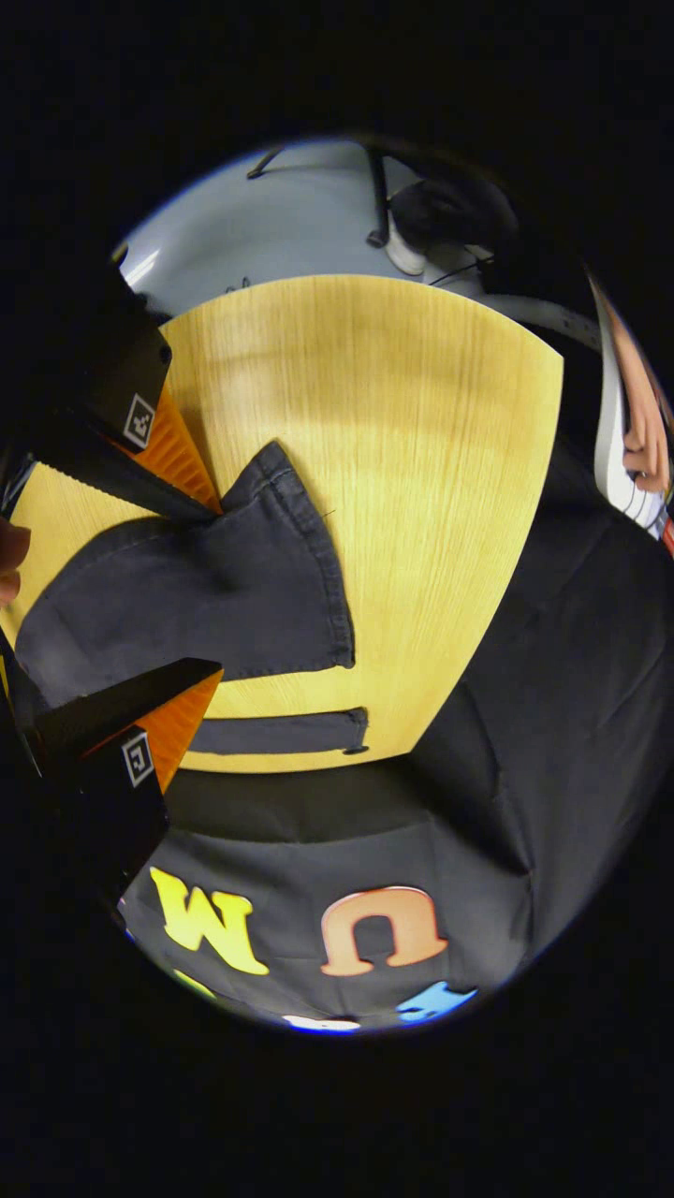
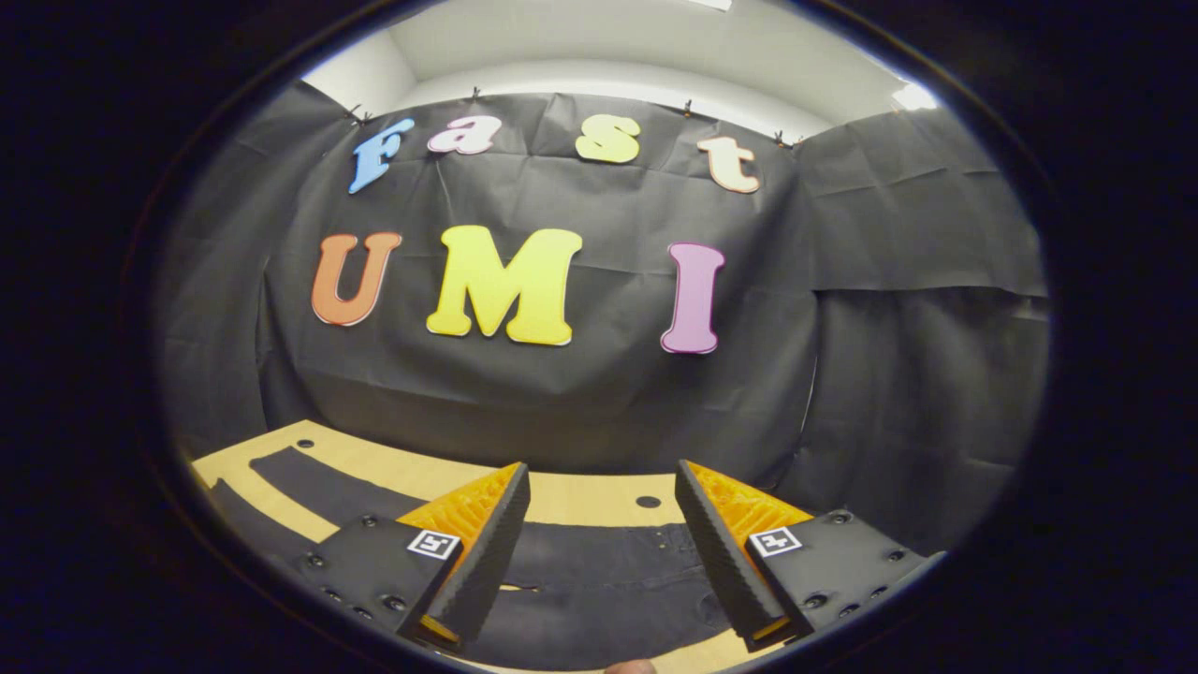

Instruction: Grasp the waist and the cuffs of the jeans and fold them to make the two legs overlap; first hold the waist and fold one-third of the jeans toward the cuffs, then hold the cuffs and fold the remaining one-third in the same direction to finish folding.

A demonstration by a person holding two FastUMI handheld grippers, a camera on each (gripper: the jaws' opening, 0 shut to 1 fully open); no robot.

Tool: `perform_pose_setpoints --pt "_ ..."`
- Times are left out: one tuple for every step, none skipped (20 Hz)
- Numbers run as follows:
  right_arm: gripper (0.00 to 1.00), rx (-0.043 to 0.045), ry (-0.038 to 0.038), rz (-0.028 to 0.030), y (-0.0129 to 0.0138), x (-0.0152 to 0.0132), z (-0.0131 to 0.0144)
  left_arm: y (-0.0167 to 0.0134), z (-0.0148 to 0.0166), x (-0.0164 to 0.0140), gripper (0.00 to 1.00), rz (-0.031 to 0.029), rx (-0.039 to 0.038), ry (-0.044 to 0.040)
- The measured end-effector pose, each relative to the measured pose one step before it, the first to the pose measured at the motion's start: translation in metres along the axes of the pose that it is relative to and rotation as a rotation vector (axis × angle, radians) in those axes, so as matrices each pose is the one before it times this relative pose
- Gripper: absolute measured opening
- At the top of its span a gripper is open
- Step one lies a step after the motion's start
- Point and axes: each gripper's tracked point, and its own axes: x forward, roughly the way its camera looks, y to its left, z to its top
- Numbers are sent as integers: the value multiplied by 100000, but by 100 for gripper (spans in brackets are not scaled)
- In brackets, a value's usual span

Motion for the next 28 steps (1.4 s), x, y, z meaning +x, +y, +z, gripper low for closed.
perform_pose_setpoints --pt "96 -296 746 -462 -394 130 -416 91 138 184 91 -499 -2683 877" --pt "92 -26 1451 -189 -328 251 -474 144 89 329 88 -355 -1307 570" --pt "92 1170 1830 596 -319 314 -643 455 -256 155 79 1474 -797 939" --pt "92 2401 3222 1151 -236 356 -733 552 208 78 72 2119 -613 850" --pt "96 3742 3826 565 -480 398 -843 697 -226 -234 50 2909 -440 939" --pt "93 3908 4649 -30 -719 554 -812 353 189 500 31 860 -992 -65" --pt "93 4305 4820 -378 -887 638 -851 -141 -90 125 12 51 -1232 -133" --pt "92 4581 4787 -404 -1085 775 -768 -87 139 -54 9 426 -717 13" --pt "93 4811 5632 -1463 -1506 1015 -984 -23 -67 -12 5 618 289 213" --pt "92 4192 7408 -1951 -1770 930 -1215 41 7 95 4 613 174 199" --pt "96 6217 7734 -1400 -2085 1069 -991 -43 3 20 4 382 -699 192" --pt "93 6090 5559 -2625 -1911 1014 -554 -26 -43 -59 4 -9 -803 126" --pt "98 7349 4771 -4707 -2296 974 -586 -21 47 -66 4 -119 -745 -46" --pt "98 8561 3628 -5619 -2479 738 -267 41 64 38 4 -83 -110 -364" --pt "92 8317 5836 -3746 -1629 880 -675 46 -3 35 4 85 827 -302" --pt "92 8129 5871 -2613 -1461 1071 -706 9 -4 -26 4 333 1105 -241" --pt "98 7518 5927 -1248 -1440 633 -964 17 38 59 4 424 1020 -58" --pt "98 5531 6120 -2804 -1126 782 -1102 35 -6 42 4 306 484 27" --pt "98 4941 4618 -1382 -816 602 -1169 -27 23 -24 4 160 -94 126" --pt "99 3618 3250 -1155 -601 535 -723 -3 -10 -15 4 33 -174 147" --pt "98 2509 2134 -1617 -527 127 -589 18 -34 -56 4 20 -282 -89" --pt "98 1870 1693 -459 -231 372 -615 -13 8 -24 4 74 -222 -245" --pt "98 1979 2105 610 199 279 -714 -33 -41 37 4 241 -82 -298" --pt "98 1841 1976 1616 444 276 -657 -12 26 -92 4 364 46 -104" --pt "98 1146 1834 1323 519 485 -722 67 63 130 4 449 204 -7" --pt "98 712 1495 -125 252 631 -564 7 4 -7 4 347 230 66" --pt "98 997 1625 -311 -60 664 -438 -19 14 55 4 169 -12 75" --pt "92 2940 2473 -142 -240 487 -593 34 -21 -58 4 -39 -287 122"
